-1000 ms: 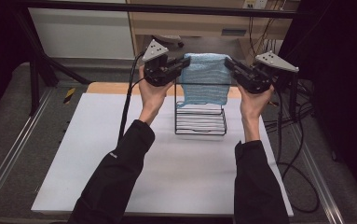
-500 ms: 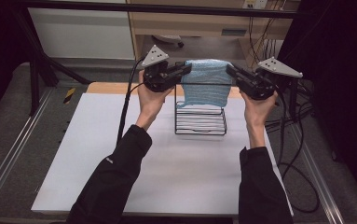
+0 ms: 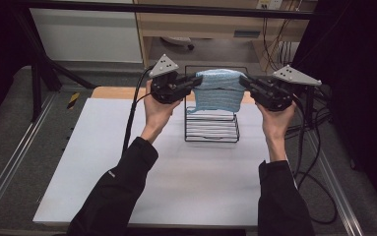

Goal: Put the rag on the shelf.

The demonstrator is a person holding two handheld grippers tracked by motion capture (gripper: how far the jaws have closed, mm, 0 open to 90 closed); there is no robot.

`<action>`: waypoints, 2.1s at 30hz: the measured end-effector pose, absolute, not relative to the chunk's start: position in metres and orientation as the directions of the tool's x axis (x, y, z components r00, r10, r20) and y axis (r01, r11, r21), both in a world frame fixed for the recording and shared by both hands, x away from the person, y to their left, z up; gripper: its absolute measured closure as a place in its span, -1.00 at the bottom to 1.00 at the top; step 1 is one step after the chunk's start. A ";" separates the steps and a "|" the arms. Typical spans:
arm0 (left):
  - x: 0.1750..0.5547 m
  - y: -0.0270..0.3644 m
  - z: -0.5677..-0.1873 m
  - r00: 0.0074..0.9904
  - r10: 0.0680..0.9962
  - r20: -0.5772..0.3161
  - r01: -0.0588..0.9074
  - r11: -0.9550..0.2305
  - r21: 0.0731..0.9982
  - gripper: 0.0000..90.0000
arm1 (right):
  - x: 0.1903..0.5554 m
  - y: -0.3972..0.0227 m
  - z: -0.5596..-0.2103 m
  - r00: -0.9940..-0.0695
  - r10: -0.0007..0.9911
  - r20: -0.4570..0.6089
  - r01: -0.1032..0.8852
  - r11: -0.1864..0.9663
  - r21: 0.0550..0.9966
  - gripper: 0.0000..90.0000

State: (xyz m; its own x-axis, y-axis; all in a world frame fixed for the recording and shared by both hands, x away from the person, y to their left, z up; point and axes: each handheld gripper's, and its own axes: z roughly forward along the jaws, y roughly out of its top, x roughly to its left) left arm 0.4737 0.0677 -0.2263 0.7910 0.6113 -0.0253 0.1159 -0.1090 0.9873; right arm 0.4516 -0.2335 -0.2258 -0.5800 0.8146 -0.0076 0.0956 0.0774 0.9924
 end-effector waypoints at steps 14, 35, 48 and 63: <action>0.462 0.071 -0.225 0.786 0.614 -0.072 0.202 -0.146 0.968 0.68 | 0.447 -0.238 -0.234 -0.631 0.776 0.016 0.121 0.078 0.990 0.80; 0.483 0.064 -0.179 0.697 0.708 -0.111 0.259 -0.104 0.960 0.88 | 0.444 -0.242 -0.244 -0.666 0.746 -0.013 0.109 0.114 0.988 0.81; 0.492 0.056 -0.201 0.732 0.665 -0.151 0.340 -0.164 0.926 0.92 | 0.442 -0.245 -0.248 -0.676 0.737 -0.013 0.111 0.120 0.987 0.79; 0.475 0.061 -0.223 0.763 0.635 -0.122 0.331 -0.222 0.917 0.95 | 0.432 -0.242 -0.237 -0.692 0.722 0.002 0.132 0.124 0.984 0.36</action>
